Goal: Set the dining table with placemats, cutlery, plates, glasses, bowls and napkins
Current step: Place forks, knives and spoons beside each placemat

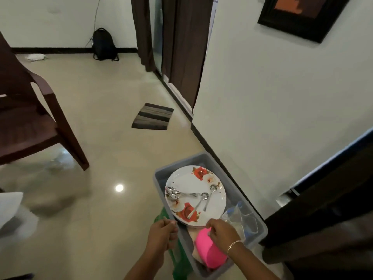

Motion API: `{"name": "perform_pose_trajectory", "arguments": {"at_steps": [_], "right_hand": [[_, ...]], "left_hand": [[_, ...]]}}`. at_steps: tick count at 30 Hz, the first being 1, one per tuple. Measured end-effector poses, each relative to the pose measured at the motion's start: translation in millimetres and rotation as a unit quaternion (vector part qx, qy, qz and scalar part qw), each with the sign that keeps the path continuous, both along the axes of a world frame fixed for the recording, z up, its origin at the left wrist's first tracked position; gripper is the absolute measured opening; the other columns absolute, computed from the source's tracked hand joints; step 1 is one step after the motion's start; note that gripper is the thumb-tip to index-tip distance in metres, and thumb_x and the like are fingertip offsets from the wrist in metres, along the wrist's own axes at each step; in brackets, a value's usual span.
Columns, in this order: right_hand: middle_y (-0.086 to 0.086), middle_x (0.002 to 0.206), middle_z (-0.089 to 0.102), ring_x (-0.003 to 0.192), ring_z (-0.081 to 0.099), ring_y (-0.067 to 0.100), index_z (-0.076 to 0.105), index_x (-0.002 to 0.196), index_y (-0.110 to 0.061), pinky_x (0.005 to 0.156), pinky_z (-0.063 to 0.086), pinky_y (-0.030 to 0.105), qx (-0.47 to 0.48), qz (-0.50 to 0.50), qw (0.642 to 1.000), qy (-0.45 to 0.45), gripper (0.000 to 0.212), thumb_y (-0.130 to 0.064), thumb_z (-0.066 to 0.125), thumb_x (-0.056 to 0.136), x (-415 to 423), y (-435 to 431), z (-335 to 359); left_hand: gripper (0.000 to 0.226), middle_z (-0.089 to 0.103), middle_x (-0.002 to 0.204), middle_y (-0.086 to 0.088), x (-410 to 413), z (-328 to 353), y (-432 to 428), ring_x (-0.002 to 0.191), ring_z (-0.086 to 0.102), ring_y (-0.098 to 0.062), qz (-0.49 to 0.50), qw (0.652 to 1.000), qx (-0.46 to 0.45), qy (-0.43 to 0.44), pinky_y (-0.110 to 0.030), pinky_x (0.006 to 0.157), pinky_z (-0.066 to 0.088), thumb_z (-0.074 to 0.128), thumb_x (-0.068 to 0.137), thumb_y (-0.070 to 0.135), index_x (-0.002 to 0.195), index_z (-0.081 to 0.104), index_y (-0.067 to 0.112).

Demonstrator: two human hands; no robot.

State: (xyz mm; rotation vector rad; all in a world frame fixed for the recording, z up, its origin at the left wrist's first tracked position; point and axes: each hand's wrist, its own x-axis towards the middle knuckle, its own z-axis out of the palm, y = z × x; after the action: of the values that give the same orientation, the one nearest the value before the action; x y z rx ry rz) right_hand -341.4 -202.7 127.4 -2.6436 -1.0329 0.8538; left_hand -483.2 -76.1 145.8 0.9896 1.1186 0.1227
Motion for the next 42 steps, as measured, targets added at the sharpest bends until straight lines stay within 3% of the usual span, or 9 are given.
{"name": "perform_pose_trajectory", "arguments": {"at_steps": [11,17,19,23,25,27,35,38,42], "right_hand": [[0.008,0.126,0.051,0.118,0.049,0.026,0.050,0.122,-0.014,0.096,0.042,0.033,-0.143,0.097,0.985,0.003,0.034,-0.014,0.052,0.088,107,123,-121],[0.009,0.125,0.046,0.117,0.045,0.029,0.047,0.124,-0.012,0.092,0.041,0.039,-0.145,0.145,0.975,-0.088,0.033,-0.021,0.050,0.092,133,169,-183],[0.012,0.115,0.055,0.107,0.053,0.032,0.055,0.114,-0.010,0.084,0.045,0.041,-0.142,0.155,0.972,-0.106,0.037,-0.024,0.065,0.081,134,178,-197],[0.005,0.060,0.058,0.051,0.058,0.023,0.061,0.063,-0.014,0.044,0.046,0.030,-0.140,0.117,0.980,-0.080,0.052,-0.023,0.091,0.021,135,182,-220],[0.009,0.073,0.062,0.064,0.061,0.026,0.063,0.073,-0.011,0.054,0.048,0.031,-0.137,0.122,0.982,-0.035,0.040,-0.025,0.088,0.047,136,184,-213],[0.012,0.093,0.062,0.084,0.057,0.028,0.058,0.090,-0.013,0.070,0.043,0.031,-0.104,0.025,0.993,0.052,0.010,-0.020,0.061,0.083,136,184,-206],[-0.001,0.070,0.061,0.073,0.058,0.016,0.069,0.088,-0.012,0.071,0.047,0.028,0.055,-0.243,0.932,0.263,0.010,-0.017,0.060,0.087,109,152,-185],[0.003,0.074,0.064,0.075,0.062,0.021,0.063,0.079,-0.019,0.064,0.047,0.028,0.079,-0.414,0.892,0.160,0.009,-0.021,0.062,0.087,128,132,-190],[0.014,0.101,0.063,0.093,0.060,0.031,0.060,0.104,-0.009,0.074,0.045,0.031,-0.047,-0.523,0.848,0.064,0.022,-0.020,0.064,0.085,154,108,-212]], "left_hand": [[0.014,0.054,0.069,-0.008,110,-109,76,0.054,0.047,-0.013,-0.010,0.996,-0.068,0.059,-0.017,0.044,0.035,0.053,0.090,0.001,0.078,0.055,0.008],[0.011,0.059,0.074,-0.010,146,-162,106,0.058,0.053,-0.016,0.009,0.988,-0.115,0.100,-0.021,0.049,0.042,0.053,0.089,0.000,0.081,0.058,0.006],[0.011,0.060,0.077,-0.010,153,-178,106,0.060,0.053,-0.016,-0.004,0.984,-0.128,0.122,-0.021,0.050,0.043,0.053,0.089,0.001,0.082,0.057,0.007],[0.017,0.057,0.073,-0.008,164,-195,103,0.061,0.052,-0.016,-0.037,0.977,-0.148,0.148,-0.025,0.058,0.043,0.051,0.091,0.004,0.076,0.055,0.008],[0.018,0.055,0.071,-0.006,172,-200,101,0.058,0.050,-0.014,-0.029,0.977,-0.150,0.146,-0.021,0.051,0.041,0.049,0.091,0.004,0.075,0.054,0.010],[0.015,0.060,0.076,-0.004,183,-200,99,0.066,0.056,-0.012,0.006,0.978,-0.160,0.136,-0.020,0.052,0.044,0.048,0.094,0.010,0.084,0.059,0.010],[0.023,0.070,0.090,-0.016,211,-201,109,0.081,0.065,-0.023,0.101,0.964,-0.238,0.060,-0.034,0.074,0.052,0.042,0.099,0.010,0.082,0.056,0.004],[0.024,0.070,0.069,-0.010,216,-202,113,0.057,0.064,-0.018,0.070,0.972,-0.213,0.076,-0.029,0.056,0.052,0.039,0.100,0.011,0.082,0.054,0.005],[0.019,0.052,0.057,-0.007,214,-205,112,0.037,0.039,-0.009,-0.039,0.980,-0.130,0.148,-0.019,0.037,0.034,0.039,0.098,0.008,0.089,0.056,0.006]]}}
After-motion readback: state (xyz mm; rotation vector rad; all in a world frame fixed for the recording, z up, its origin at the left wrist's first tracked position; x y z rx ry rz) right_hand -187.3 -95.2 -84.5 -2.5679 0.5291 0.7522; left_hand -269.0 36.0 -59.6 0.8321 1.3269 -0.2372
